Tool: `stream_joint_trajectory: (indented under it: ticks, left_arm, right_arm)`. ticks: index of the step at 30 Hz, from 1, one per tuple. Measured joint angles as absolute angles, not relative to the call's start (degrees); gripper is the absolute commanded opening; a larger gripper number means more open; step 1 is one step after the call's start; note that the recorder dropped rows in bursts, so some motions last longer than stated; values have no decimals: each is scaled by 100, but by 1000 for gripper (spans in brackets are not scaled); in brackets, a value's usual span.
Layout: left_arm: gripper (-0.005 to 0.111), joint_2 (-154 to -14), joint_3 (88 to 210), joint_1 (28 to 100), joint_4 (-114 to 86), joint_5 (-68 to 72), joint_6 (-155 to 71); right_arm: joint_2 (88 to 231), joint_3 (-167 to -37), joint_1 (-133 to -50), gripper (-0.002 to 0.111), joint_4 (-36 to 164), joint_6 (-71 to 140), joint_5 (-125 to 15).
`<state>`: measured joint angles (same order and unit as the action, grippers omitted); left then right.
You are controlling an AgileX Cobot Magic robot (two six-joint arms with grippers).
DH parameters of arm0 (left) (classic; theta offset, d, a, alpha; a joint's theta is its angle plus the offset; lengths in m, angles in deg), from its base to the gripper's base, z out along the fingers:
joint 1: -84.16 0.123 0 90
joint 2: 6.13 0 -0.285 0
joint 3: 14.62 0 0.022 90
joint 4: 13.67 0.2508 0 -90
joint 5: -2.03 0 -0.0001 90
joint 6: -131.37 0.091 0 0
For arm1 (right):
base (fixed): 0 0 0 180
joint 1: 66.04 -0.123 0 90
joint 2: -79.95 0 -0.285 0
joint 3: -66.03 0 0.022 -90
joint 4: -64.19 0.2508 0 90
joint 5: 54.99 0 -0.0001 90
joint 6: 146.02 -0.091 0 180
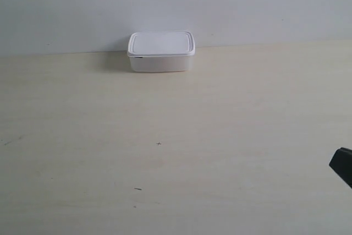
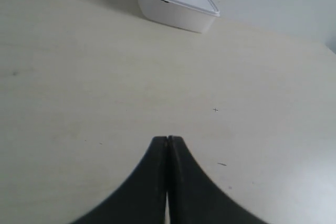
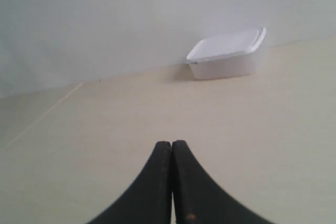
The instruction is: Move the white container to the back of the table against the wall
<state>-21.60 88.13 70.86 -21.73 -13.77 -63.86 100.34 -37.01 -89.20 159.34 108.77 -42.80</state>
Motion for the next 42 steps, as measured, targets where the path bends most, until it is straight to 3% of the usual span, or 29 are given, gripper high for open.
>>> stream_joint_trajectory:
  ticks: [7, 12, 27, 42]
  left_arm:
    - [0, -1578, 8813, 7370, -2173, -1377, -6386]
    - [0, -1431, 8813, 8037, -2173, -1340, -6386]
    - [0, -1431, 8813, 10067, -2162, -1340, -6386]
    - [0, -1431, 8813, 10237, -2162, -1340, -6386]
  right_arm:
    - [8846, -3701, -8920, 0, 15934, 10877, -4280]
    - [8807, -3701, -8734, 0, 15934, 10877, -4280]
    - [8807, -3701, -7005, 0, 15934, 10877, -4303]
    - [8807, -3701, -6704, 0, 15934, 10877, -4312]
